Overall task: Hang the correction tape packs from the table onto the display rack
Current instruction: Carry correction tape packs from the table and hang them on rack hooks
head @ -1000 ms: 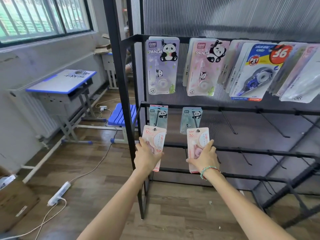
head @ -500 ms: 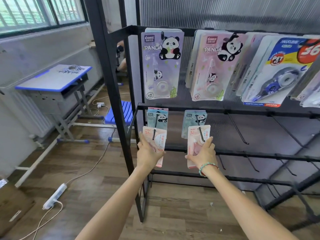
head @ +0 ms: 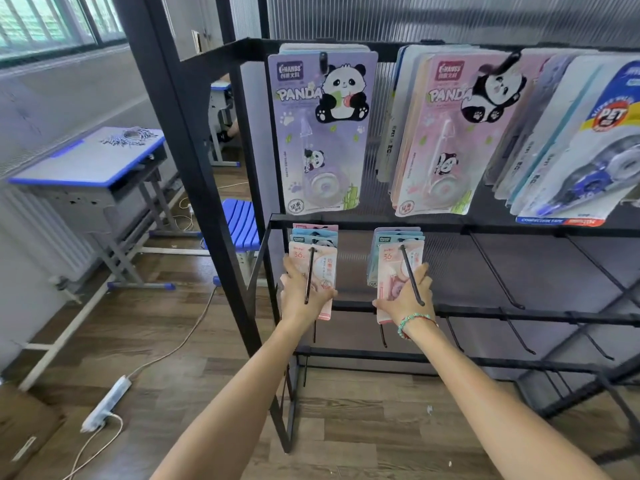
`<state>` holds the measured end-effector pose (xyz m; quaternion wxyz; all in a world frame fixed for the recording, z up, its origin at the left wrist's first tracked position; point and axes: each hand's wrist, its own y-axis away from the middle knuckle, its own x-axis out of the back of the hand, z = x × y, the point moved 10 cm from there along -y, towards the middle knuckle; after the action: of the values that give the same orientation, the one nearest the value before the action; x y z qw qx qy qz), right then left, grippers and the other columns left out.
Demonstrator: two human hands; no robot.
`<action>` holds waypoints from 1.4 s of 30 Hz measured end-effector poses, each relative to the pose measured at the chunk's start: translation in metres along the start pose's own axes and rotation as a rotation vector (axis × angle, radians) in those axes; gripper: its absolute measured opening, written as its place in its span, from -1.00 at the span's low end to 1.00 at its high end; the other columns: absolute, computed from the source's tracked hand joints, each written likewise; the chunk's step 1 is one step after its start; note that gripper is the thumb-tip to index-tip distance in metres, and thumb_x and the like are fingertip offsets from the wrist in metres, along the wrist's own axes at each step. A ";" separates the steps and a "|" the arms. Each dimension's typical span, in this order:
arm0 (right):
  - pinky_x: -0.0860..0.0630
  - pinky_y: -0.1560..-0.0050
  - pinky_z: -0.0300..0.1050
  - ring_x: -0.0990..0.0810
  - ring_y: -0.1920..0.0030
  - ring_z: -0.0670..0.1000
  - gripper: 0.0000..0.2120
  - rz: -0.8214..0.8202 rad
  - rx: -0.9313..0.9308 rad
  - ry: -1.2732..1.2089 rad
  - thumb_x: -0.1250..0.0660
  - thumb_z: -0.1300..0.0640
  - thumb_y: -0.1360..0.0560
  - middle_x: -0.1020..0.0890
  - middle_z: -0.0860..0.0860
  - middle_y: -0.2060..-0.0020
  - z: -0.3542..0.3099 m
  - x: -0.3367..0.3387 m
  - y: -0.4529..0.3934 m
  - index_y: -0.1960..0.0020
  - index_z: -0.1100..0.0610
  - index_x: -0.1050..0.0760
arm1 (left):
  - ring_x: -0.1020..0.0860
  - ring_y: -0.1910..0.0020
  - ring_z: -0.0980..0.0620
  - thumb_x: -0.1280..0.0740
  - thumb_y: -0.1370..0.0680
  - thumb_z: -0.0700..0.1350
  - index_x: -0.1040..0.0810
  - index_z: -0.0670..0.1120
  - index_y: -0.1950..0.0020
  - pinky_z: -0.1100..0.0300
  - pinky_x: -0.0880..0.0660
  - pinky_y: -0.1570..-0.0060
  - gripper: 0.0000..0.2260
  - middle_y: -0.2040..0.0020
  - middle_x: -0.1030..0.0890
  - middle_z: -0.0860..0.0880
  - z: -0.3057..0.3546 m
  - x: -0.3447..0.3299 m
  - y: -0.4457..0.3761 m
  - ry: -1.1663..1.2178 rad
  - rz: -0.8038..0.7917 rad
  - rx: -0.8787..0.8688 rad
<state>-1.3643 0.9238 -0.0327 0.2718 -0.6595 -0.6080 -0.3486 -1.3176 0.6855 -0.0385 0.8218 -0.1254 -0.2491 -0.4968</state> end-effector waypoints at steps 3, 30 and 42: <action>-0.36 -0.31 0.08 -0.30 -0.38 0.21 0.17 0.008 -0.005 -0.014 -0.58 0.05 -0.30 -0.21 0.21 -0.38 0.000 -0.001 -0.003 -0.52 0.25 0.24 | -0.41 -0.28 -0.15 -0.57 -0.35 -0.11 0.02 -0.09 -0.53 -0.10 -0.46 -0.20 -0.04 -0.31 -0.35 -0.16 0.002 0.000 -0.006 -0.021 0.004 -0.003; -0.29 -0.38 0.02 -0.19 -0.42 0.18 -0.13 -0.026 0.155 0.258 -0.43 -0.12 -0.42 -0.11 0.19 -0.45 -0.010 0.016 0.059 -0.50 0.26 -0.07 | -0.03 -0.55 -0.13 -0.50 -0.43 -0.12 0.21 -0.01 -0.57 -0.21 -0.15 -0.47 0.00 -0.57 0.00 -0.09 0.010 0.022 0.052 -0.079 0.036 -0.108; -0.13 -0.45 -0.08 -0.13 -0.47 0.11 -0.17 -0.059 0.510 0.274 -0.36 -0.07 -0.50 -0.12 0.13 -0.49 -0.048 0.019 0.161 -0.53 0.23 0.02 | 0.00 -0.56 -0.08 -0.41 -0.52 -0.08 0.00 -0.13 -0.58 -0.01 -0.04 -0.52 -0.22 -0.58 -0.04 -0.14 0.006 0.078 0.172 -0.279 0.166 -0.212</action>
<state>-1.2102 0.8796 0.0226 0.4981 -0.4986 -0.6527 -0.2782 -1.1377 0.7108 0.0153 0.7995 -0.2993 -0.2957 -0.4288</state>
